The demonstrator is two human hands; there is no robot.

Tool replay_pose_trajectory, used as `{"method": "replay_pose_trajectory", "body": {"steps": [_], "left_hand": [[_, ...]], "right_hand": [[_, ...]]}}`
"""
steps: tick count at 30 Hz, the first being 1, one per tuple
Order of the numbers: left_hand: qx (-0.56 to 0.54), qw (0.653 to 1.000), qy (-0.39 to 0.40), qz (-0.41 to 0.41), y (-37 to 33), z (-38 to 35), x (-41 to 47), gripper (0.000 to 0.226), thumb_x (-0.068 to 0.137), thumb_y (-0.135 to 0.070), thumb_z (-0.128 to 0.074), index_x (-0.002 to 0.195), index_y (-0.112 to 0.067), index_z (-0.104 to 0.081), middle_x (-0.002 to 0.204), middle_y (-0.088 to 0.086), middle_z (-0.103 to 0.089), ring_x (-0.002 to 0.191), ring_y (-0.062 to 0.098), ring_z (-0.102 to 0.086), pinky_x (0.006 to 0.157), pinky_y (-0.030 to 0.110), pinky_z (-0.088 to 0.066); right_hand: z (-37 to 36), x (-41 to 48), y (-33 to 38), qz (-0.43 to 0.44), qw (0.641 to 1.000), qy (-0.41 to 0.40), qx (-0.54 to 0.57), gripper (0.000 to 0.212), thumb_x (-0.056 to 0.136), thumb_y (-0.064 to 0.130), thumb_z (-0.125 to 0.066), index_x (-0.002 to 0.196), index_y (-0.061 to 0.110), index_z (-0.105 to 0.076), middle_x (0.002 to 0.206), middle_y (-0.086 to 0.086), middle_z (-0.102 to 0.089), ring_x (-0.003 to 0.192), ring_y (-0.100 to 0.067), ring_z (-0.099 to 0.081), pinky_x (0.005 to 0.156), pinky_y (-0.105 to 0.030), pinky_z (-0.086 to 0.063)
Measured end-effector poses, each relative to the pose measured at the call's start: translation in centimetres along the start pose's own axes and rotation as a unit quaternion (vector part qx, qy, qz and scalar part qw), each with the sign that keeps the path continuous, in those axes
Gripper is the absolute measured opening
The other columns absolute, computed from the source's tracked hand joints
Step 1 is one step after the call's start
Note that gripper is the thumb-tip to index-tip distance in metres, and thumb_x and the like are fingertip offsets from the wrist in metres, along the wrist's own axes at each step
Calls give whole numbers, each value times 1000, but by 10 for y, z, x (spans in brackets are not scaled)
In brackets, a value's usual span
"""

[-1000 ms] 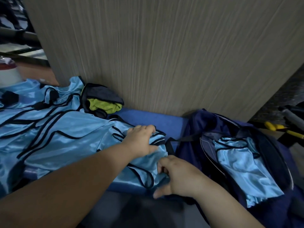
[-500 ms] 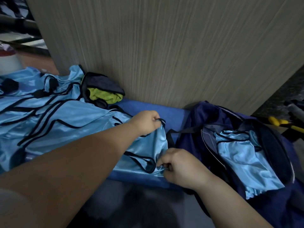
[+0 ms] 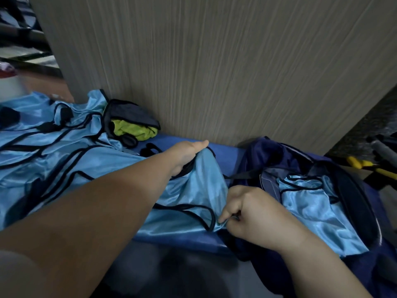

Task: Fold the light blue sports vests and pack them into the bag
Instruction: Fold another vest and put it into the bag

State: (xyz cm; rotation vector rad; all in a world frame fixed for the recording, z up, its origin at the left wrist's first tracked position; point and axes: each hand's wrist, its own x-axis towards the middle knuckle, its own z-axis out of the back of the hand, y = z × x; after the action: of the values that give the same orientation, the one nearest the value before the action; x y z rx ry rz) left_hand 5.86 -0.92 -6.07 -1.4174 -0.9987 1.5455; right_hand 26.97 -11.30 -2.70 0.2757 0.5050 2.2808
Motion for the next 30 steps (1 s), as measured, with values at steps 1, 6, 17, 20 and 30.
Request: {"method": "replay_pose_trajectory", "body": {"steps": [1, 6, 17, 20, 30], "left_hand": [[5, 1000, 8, -7, 0, 0, 2, 53, 86, -54, -64, 109, -6, -67, 103, 11, -72, 95, 27, -69, 94, 42, -53], [289, 950, 6, -117, 3, -11, 1, 28, 85, -45, -68, 82, -19, -59, 83, -5, -61, 80, 10, -57, 74, 26, -45], [519, 828, 55, -202, -14, -46, -8, 41, 82, -39, -70, 119, -27, -57, 115, -9, -50, 103, 13, -53, 85, 26, -42], [537, 824, 37, -177, -13, -46, -2, 31, 83, -43, -71, 105, -23, -65, 112, -7, -62, 103, 13, -58, 88, 29, -48], [207, 967, -26, -144, -23, -39, 1, 21, 95, -15, -58, 114, -14, -67, 117, 1, -64, 100, 9, -55, 66, 6, -39]], "right_hand": [[4, -1, 0, -8, 1000, 7, 4, 27, 69, 15, -63, 81, 32, -79, 80, 17, -58, 79, 0, -60, 71, -8, -44], [6, -1, 4, -47, 993, 103, -30, 30, 76, 9, -61, 88, 30, -79, 77, 18, -51, 74, 1, -55, 70, -5, -39], [0, 8, -20, -159, 986, 17, 39, 31, 81, 54, -70, 72, 25, -60, 70, 8, -61, 68, -4, -57, 67, -27, -46], [-9, 13, -25, -245, 969, -41, -23, 26, 87, 52, -63, 84, 27, -53, 90, 6, -61, 88, -16, -58, 74, -30, -44], [-18, 16, -10, -253, 967, 23, -9, 31, 89, 49, -62, 91, 20, -53, 88, 5, -57, 86, -18, -56, 72, -32, -42]]}}
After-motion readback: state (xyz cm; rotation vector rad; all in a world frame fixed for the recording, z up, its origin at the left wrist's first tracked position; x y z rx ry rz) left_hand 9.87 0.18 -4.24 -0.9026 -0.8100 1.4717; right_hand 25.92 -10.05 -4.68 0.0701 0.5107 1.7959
